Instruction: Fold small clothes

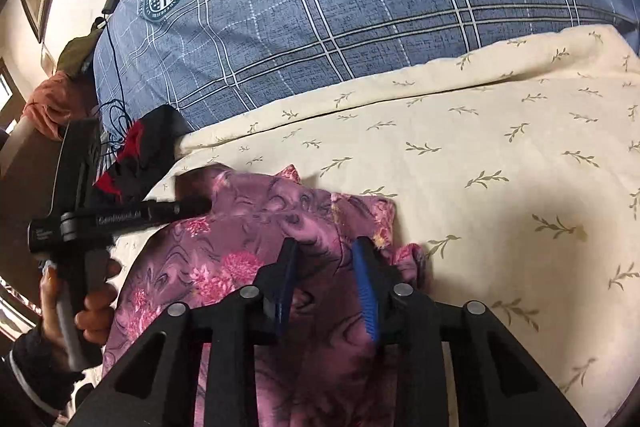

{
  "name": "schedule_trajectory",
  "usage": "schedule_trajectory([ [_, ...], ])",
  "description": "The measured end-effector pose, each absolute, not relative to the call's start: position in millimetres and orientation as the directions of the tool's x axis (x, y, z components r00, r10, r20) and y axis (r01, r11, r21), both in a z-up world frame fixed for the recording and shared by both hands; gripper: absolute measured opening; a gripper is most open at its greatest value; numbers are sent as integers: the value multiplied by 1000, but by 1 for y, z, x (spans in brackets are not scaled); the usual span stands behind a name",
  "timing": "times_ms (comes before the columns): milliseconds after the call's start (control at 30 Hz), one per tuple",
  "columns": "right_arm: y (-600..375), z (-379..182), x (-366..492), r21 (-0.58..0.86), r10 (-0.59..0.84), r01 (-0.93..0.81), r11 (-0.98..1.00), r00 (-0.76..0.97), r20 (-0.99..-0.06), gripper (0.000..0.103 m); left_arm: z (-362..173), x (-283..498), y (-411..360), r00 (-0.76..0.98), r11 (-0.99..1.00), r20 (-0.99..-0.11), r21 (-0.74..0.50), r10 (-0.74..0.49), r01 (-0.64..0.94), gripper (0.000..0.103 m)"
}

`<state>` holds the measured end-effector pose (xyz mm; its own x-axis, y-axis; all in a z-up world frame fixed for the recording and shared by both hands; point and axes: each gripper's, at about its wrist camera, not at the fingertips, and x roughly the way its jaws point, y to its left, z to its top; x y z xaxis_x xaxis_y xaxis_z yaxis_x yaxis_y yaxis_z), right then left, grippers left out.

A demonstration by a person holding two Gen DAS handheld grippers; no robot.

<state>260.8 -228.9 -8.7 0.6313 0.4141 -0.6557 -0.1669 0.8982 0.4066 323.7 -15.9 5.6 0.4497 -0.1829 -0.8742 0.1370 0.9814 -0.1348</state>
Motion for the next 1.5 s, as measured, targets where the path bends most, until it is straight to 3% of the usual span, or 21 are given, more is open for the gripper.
schedule_trajectory([
  [67, -226, -8, 261, 380, 402, -178, 908, 632, -663, 27, 9, 325, -15, 452, 982, -875, -125, -177, 142, 48],
  [200, -228, 5, 252, 390, 400, -163, 906, 631, -665, 30, 29, 301, 25, 468, 960, -840, -268, -275, 83, 48],
  [367, -225, 23, 203, 426, 464, -228, 876, 642, -610, 33, 45, 224, 37, 510, 959, -812, -242, -283, 146, 49],
  [467, -214, 23, 171, 395, 460, -257, 882, 649, -606, 33, 31, 187, 21, 480, 952, -823, -247, -304, 180, 57],
  [633, -196, -2, 148, 241, 363, -271, 932, 681, -636, 31, 10, 163, 8, 533, 972, -813, -189, -235, 140, 72],
  [733, -190, 3, 149, 196, 322, -258, 946, 680, -658, 32, 18, 159, 13, 517, 974, -825, -198, -226, 110, 71],
  [867, -202, 18, 131, 284, 367, -234, 930, 652, -664, 36, 32, 125, 19, 538, 968, -805, -213, -250, 132, 71],
  [933, -206, 22, 112, 293, 386, -252, 922, 646, -659, 42, 35, 105, 15, 541, 959, -793, -228, -282, 167, 71],
  [1100, -198, -9, 100, 139, 245, -219, 966, 596, -764, 42, 4, 90, -13, 511, 974, -844, -53, -161, 219, 72],
  [1267, -211, 0, 85, 216, 262, -150, 965, 622, -738, 42, 16, 75, 7, 502, 972, -835, -164, -227, 167, 72],
  [1300, -213, 6, 81, 237, 275, -145, 961, 626, -730, 45, 22, 70, 9, 518, 973, -826, -161, -225, 166, 72],
  [1367, -214, 24, 69, 256, 278, -129, 958, 635, -721, 63, 37, 57, 10, 557, 975, -802, -142, -214, 169, 75],
  [1400, -213, 34, 62, 237, 251, -110, 965, 642, -724, 81, 42, 52, 10, 573, 976, -792, -138, -211, 169, 80],
  [1433, -211, 40, 57, 218, 228, -97, 971, 646, -728, 91, 46, 46, 9, 590, 977, -780, -134, -207, 166, 85],
  [1500, -206, 52, 46, 181, 189, -79, 980, 653, -733, 99, 56, 33, 6, 628, 978, -751, -127, -204, 166, 86],
])
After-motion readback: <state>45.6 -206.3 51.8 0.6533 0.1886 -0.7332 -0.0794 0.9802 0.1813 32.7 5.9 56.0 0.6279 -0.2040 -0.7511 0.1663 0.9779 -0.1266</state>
